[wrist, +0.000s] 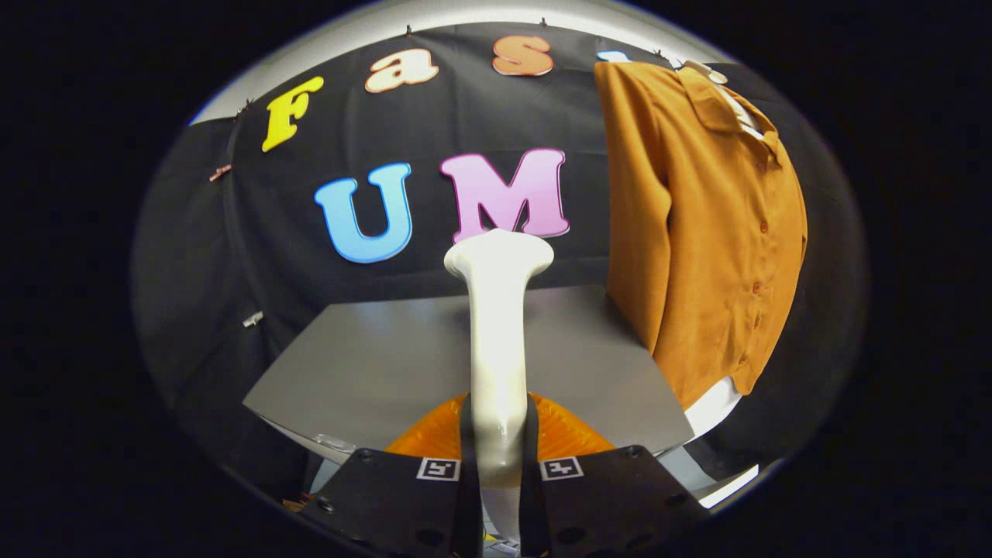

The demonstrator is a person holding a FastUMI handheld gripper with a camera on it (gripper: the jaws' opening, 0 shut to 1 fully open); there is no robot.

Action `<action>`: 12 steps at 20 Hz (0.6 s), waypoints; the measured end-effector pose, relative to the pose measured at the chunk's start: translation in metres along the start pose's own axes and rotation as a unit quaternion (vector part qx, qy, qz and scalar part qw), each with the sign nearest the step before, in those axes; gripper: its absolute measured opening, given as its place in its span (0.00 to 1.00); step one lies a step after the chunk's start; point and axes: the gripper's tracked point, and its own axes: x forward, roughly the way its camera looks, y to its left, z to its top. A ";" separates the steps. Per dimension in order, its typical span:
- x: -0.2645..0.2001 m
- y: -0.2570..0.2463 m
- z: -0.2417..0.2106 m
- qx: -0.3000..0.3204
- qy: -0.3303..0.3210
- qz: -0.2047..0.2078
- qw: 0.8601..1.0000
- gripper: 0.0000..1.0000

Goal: Iron the clothes twice with a garment steamer, once on the left side and once on the right side.

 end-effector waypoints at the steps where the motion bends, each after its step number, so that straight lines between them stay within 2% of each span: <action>1: -0.012 -0.006 0.013 0.000 -0.024 0.001 1.000 0.22; 5: -0.068 -0.025 0.080 0.000 -0.132 0.028 0.991 0.22; 12: -0.161 -0.090 0.164 -0.027 -0.288 0.040 0.956 0.22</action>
